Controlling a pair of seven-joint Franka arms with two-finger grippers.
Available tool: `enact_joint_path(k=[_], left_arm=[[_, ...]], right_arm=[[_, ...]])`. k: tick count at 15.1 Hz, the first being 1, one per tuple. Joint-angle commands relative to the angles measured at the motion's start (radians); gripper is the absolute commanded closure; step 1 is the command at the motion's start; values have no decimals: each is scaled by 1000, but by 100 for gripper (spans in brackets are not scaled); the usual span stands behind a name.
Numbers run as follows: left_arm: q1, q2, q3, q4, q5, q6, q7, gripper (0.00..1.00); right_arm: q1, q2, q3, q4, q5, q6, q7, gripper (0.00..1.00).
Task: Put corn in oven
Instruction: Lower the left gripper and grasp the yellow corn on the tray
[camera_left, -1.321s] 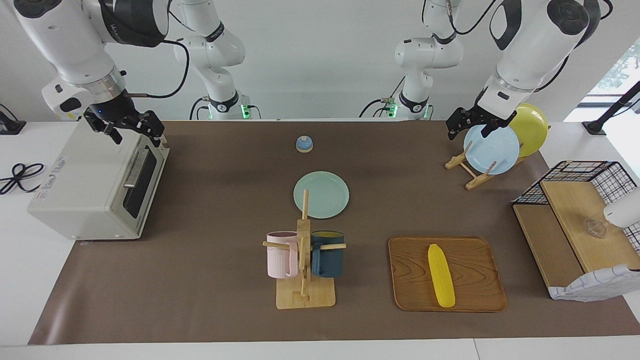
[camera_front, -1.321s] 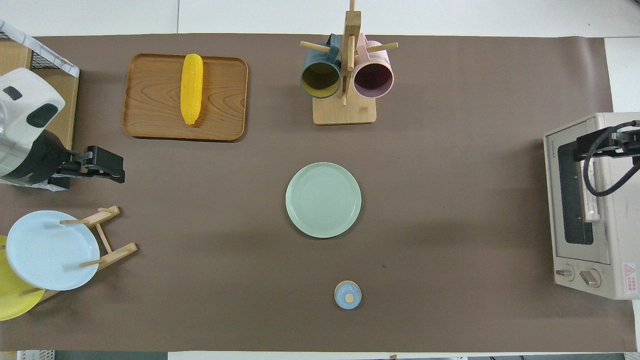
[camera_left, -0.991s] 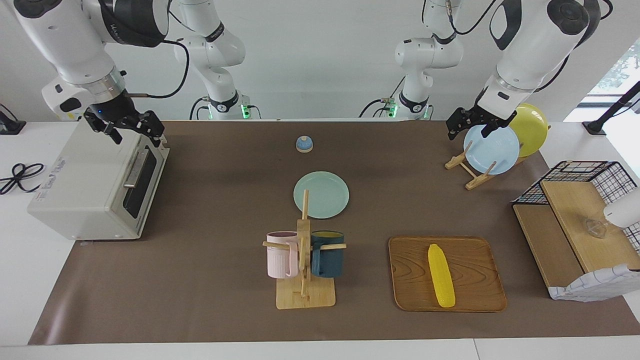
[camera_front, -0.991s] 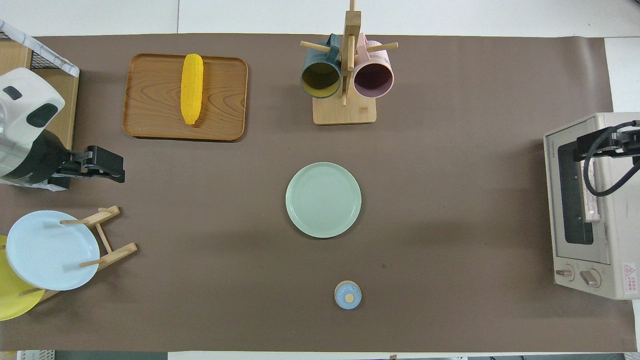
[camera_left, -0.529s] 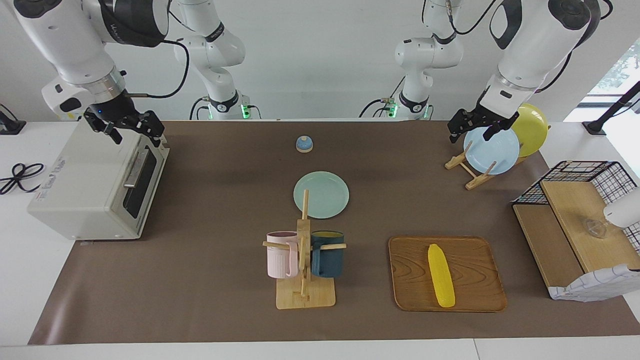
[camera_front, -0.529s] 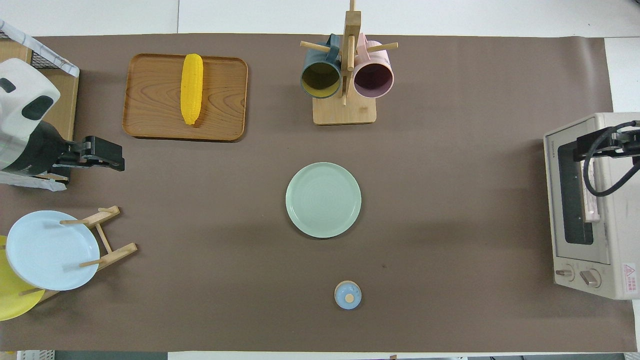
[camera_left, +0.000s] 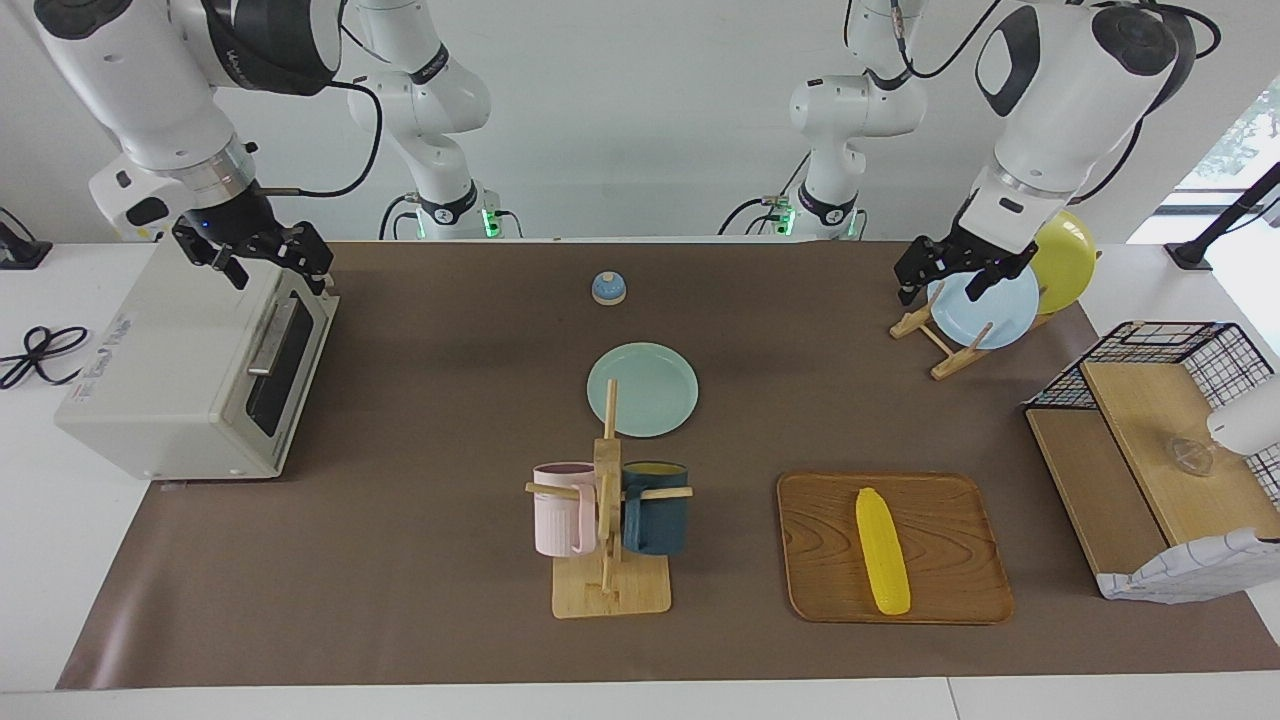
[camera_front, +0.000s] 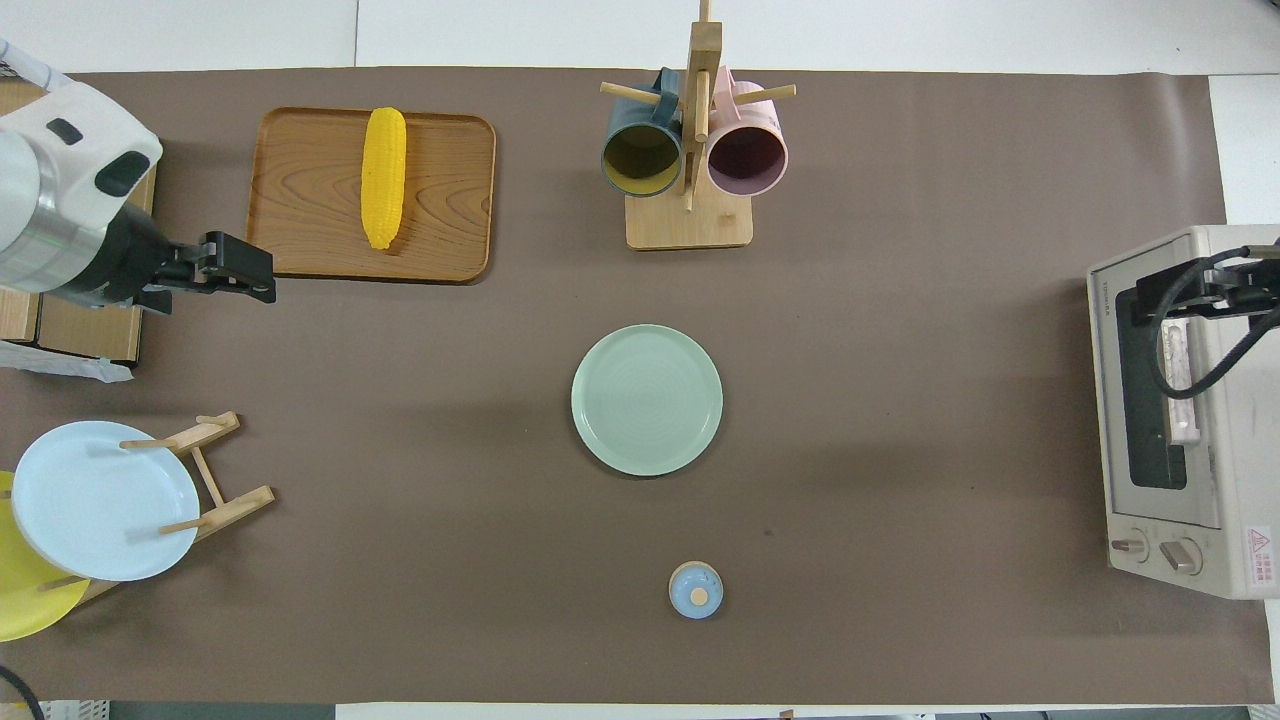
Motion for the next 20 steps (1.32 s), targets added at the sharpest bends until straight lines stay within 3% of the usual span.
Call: enact_joint_path(k=[1, 2, 3, 4, 5, 8, 12, 20], left_arm=[[-5, 279, 3, 268, -3, 2, 46, 0], [-8, 349, 2, 325, 0, 24, 74, 0], [-34, 427, 5, 383, 4, 38, 78, 0], [-55, 495, 14, 440, 4, 65, 82, 0], [-62, 555, 16, 477, 4, 96, 83, 0], [-62, 572, 5, 477, 52, 150, 115, 0], [-78, 612, 5, 456, 59, 222, 117, 0], [-83, 654, 12, 453, 66, 283, 161, 0]], right_arm=[[-10, -47, 6, -70, 14, 13, -42, 15], [-10, -47, 6, -72, 14, 16, -57, 57], [-10, -49, 4, -81, 14, 17, -54, 92], [-24, -70, 3, -133, 15, 57, -69, 100], [-40, -101, -3, -206, 17, 123, -114, 100], [-54, -124, -6, -290, 11, 234, -151, 100], [-111, -124, -8, -337, 3, 304, -148, 100], [-128, -124, -6, -403, -23, 358, -154, 100]])
